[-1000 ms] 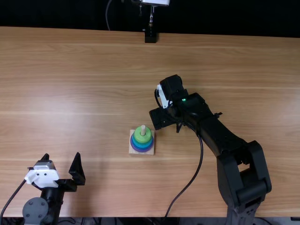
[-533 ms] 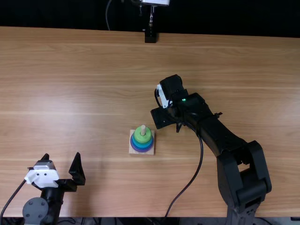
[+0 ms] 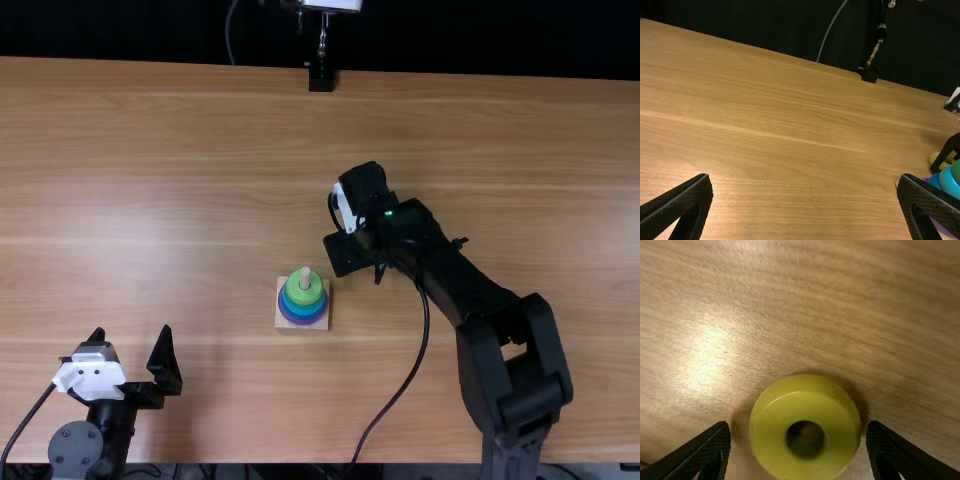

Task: Build the Hanoi tower: stack the rings onto the peg from bottom to top in this color order: purple, dark blue, light blue, dark green, light green, yellow, orange.

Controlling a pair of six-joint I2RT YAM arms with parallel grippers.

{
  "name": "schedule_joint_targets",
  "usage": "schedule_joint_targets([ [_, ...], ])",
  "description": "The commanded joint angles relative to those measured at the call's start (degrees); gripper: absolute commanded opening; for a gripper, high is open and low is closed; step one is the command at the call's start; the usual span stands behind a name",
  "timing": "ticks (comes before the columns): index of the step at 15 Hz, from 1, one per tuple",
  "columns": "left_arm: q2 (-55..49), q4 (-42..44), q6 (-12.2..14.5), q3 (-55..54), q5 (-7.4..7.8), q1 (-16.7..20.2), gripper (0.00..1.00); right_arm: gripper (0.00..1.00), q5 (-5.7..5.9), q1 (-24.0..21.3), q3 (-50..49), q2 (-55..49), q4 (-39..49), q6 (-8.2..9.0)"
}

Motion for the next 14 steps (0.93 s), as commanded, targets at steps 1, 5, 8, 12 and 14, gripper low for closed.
schedule_joint_targets([
  [1, -0.67, -1.07, 0.21, -3.17, 0.7, 0.12, 1.0, 0.71, -0.35, 0.82, 1.58, 0.94, 0.13, 0.2],
  [5, -0.67, -1.07, 0.21, -3.17, 0.81, 0.12, 1.0, 0.09, -0.35, 0.82, 1.58, 0.94, -0.51, 0.2],
  [8, -0.67, -1.07, 0.21, -3.17, 0.7, 0.12, 1.0, 0.0, -0.66, 0.82, 1.49, 0.67, -0.61, 0.2],
  [12, -0.67, -1.07, 0.21, -3.17, 0.7, 0.12, 1.0, 0.0, -0.66, 0.99, 4.48, -0.12, -1.03, -0.22],
  [14, -0.67, -1.07, 0.21, -3.17, 0.7, 0.12, 1.0, 0.0, -0.77, 1.17, 7.03, -2.93, -5.57, -0.75],
])
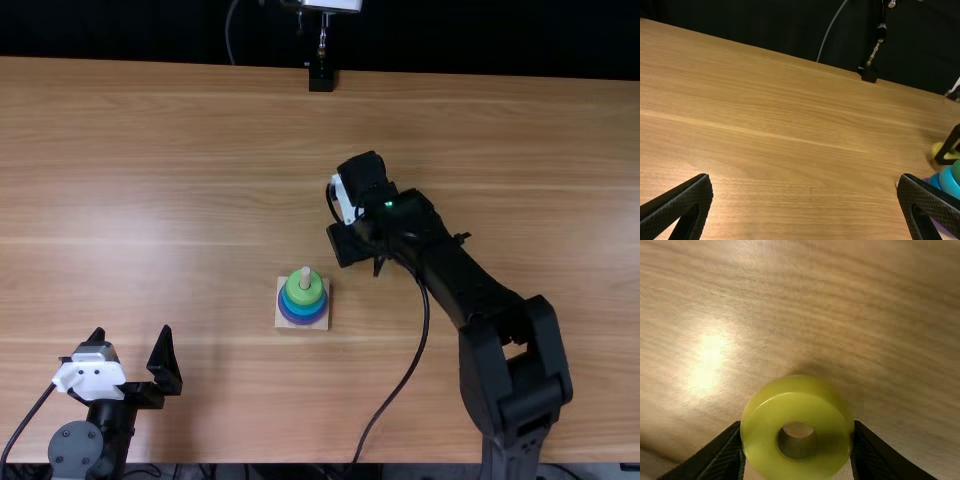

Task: Build the Hanoi tower: stack the rings onto the peg from bottom to top in this color order: purple, dark blue, light blue, dark green, light green, yellow, orange.

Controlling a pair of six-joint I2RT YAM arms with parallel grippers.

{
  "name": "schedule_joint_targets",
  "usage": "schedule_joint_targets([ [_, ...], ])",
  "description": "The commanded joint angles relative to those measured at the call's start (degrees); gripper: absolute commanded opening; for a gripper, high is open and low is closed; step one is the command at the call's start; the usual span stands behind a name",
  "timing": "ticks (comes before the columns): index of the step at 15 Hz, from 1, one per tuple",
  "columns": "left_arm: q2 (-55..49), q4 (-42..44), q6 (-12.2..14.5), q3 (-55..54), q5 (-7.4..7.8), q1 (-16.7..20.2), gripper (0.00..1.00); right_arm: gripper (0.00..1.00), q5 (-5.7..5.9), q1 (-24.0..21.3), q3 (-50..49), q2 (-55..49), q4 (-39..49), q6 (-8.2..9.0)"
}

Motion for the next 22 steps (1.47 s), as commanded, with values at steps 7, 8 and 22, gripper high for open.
schedule_joint_targets([
  [7, -0.67, -1.07, 0.21, -3.19, 0.68, 0.12, 1.0, 0.0, -0.53, 4.44, 12.86, -10.6, -19.15, -4.51],
  [8, -0.67, -1.07, 0.21, -3.19, 0.68, 0.12, 1.0, 0.0, -0.53, 4.62, 14.18, -10.69, -20.83, -4.51],
  [22, -0.67, -1.07, 0.21, -3.19, 0.68, 0.12, 1.0, 0.0, -0.63, 13.76, 26.4, -13.15, -35.5, -4.2],
])
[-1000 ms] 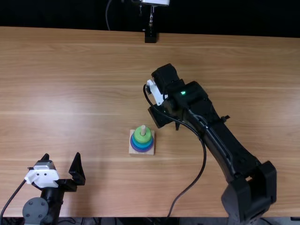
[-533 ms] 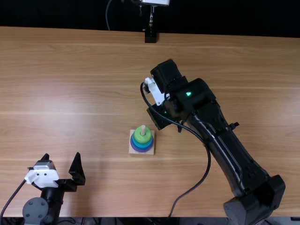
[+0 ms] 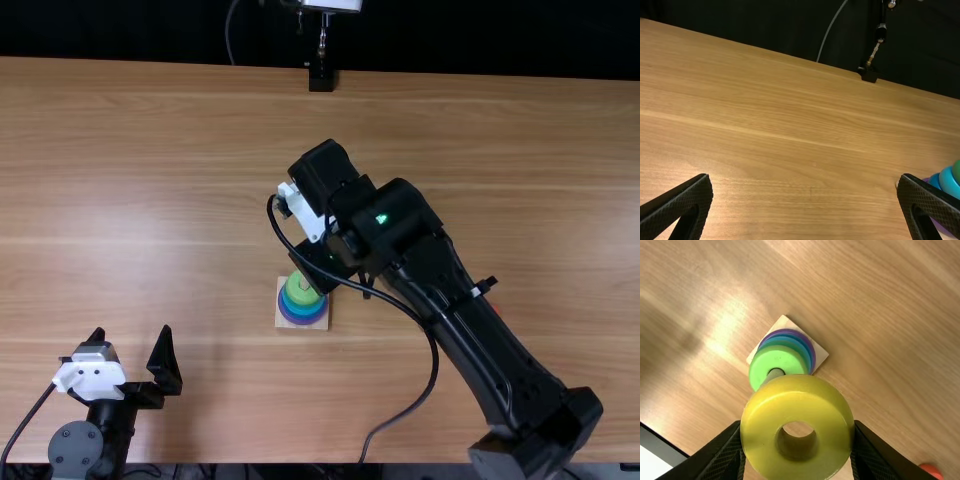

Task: Build the Hanoi tower: stack the rings onto the peg from bottom to top in this color order: purple, dark blue, light blue, dark green, light green, yellow, orange.

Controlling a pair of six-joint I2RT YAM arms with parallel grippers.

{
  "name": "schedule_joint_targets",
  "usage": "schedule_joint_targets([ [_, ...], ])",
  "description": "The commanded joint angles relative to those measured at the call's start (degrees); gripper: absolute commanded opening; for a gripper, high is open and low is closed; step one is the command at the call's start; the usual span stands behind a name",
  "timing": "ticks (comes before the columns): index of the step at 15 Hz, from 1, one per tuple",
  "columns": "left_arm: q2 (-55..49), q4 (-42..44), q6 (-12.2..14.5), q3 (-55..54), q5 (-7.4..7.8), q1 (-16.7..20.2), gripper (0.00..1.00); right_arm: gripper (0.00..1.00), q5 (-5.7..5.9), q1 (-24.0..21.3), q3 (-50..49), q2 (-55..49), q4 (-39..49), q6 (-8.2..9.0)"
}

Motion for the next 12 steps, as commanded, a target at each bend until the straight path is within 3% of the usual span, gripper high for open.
schedule_joint_targets([
  [1, -0.67, -1.07, 0.21, -3.17, 0.68, 0.12, 1.0, 0.0, -0.5, 1.0, 1.76, -2.4, -0.17, -0.11],
  [7, -0.67, -1.07, 0.21, -3.17, 0.68, 0.12, 1.0, 0.0, -0.5, 4.34, 1.59, -4.86, -0.07, 0.42],
  [12, -0.67, -1.07, 0.21, -3.17, 0.68, 0.12, 1.0, 0.0, -0.5, 4.07, 0.97, -4.86, -0.07, 0.42],
])
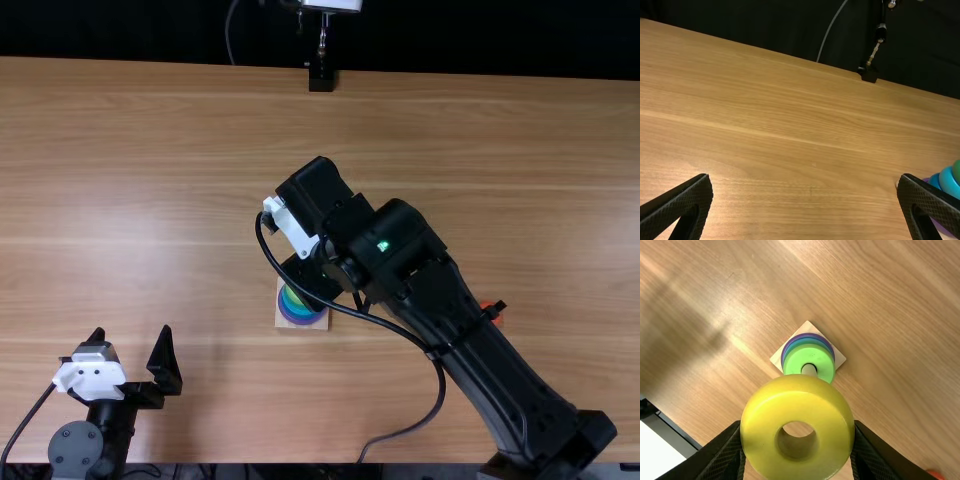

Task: Build the Hanoi tower: stack the rings onto the peg from bottom to top in this color order: purple, dark blue, light blue, dark green, light green, yellow, orange.

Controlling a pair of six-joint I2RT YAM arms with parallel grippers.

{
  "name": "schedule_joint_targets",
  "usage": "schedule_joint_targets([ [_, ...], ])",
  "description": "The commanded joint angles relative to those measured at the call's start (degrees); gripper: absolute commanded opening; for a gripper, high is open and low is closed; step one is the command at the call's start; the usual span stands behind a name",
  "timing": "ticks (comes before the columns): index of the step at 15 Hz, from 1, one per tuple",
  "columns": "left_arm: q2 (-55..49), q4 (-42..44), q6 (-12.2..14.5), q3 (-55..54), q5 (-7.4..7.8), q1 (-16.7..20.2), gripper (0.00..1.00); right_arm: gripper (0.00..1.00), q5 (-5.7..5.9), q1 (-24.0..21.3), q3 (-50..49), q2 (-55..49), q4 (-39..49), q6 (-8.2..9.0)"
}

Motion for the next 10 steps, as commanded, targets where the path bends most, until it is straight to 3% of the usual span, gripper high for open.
schedule_joint_targets([
  [1, -0.69, -1.07, 0.21, -3.17, 0.81, 0.12, 1.0, 0.0, -0.3, 0.29, 0.93, -1.23, 0.0, 0.16],
  [10, -0.69, -1.07, 0.21, -3.17, 0.7, 0.12, 1.0, 0.0, -0.41, 0.03, -1.36, -0.7, 0.1, 0.05],
])
